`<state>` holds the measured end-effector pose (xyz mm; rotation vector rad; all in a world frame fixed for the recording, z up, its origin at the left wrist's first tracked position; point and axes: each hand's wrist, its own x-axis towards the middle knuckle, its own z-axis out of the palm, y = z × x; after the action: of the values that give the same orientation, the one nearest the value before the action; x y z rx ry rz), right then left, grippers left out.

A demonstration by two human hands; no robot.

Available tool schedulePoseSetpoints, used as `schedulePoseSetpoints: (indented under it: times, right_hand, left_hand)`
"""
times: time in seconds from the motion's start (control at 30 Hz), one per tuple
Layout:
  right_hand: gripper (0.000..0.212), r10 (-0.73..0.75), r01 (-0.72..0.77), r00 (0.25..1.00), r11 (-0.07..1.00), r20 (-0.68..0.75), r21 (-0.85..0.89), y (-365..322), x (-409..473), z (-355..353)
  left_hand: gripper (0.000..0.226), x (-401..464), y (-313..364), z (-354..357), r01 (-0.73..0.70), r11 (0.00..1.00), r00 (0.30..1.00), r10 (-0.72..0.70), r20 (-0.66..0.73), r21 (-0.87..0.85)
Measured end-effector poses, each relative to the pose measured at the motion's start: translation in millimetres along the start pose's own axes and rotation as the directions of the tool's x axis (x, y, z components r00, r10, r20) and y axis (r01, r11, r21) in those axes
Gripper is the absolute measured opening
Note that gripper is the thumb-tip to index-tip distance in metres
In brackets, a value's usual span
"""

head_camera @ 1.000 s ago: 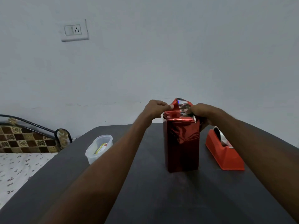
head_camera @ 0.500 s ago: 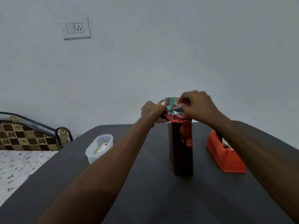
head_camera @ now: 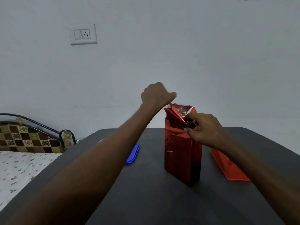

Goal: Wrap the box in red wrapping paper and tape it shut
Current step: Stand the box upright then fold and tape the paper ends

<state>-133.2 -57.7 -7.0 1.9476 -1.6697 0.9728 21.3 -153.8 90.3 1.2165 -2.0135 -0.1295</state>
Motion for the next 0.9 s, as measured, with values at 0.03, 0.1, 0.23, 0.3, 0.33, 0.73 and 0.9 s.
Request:
schedulePoseSetpoints:
  times: [0.03, 0.1, 0.23, 0.3, 0.33, 0.73, 0.9]
  right_hand:
    - [0.026, -0.002, 0.002, 1.000, 1.000, 0.006, 0.012, -0.2, 0.1, -0.5]
    - [0.022, -0.008, 0.007, 0.999, 0.999, 0.038, 0.033, 1.8, 0.6, -0.7]
    - [0.020, -0.027, 0.021, 0.996, 0.997, 0.083, 0.070, 13.1, 3.4, -3.2]
    - [0.019, -0.023, 0.011, 0.993, 0.994, 0.115, 0.105, 19.4, 5.7, -6.7]
    - [0.019, -0.020, 0.002, 0.991, 0.991, 0.136, 0.131, 22.5, 7.3, -8.6]
    - [0.021, -0.009, -0.095, 0.917, 0.966, 0.398, 0.241, 43.3, 28.8, -22.6]
    - [0.026, 0.012, -0.147, 0.882, 0.957, 0.471, 0.252, 35.0, 33.0, -29.3]
  left_hand:
    - [0.040, 6.6, 4.6, 1.0, -0.017, 0.998, 0.998, 0.013, 0.063, 0.054]
    - [0.048, 16.2, 14.7, 9.9, -0.045, 0.985, 0.968, 0.002, 0.252, 0.166]
    - [0.032, 27.4, 21.1, 31.7, -0.157, 0.912, 0.943, 0.025, 0.332, 0.378]
    - [0.024, 31.5, 23.3, 27.7, -0.173, 0.892, 0.938, 0.019, 0.347, 0.417]
    - [0.022, 34.2, 24.6, 23.0, -0.174, 0.888, 0.931, 0.007, 0.365, 0.427]
    - [0.047, 21.5, 26.1, -30.9, -0.374, 0.910, 0.715, 0.163, 0.679, 0.177]
    - [0.028, 9.4, 19.2, -25.3, -0.536, 0.805, 0.776, 0.353, 0.522, 0.253]
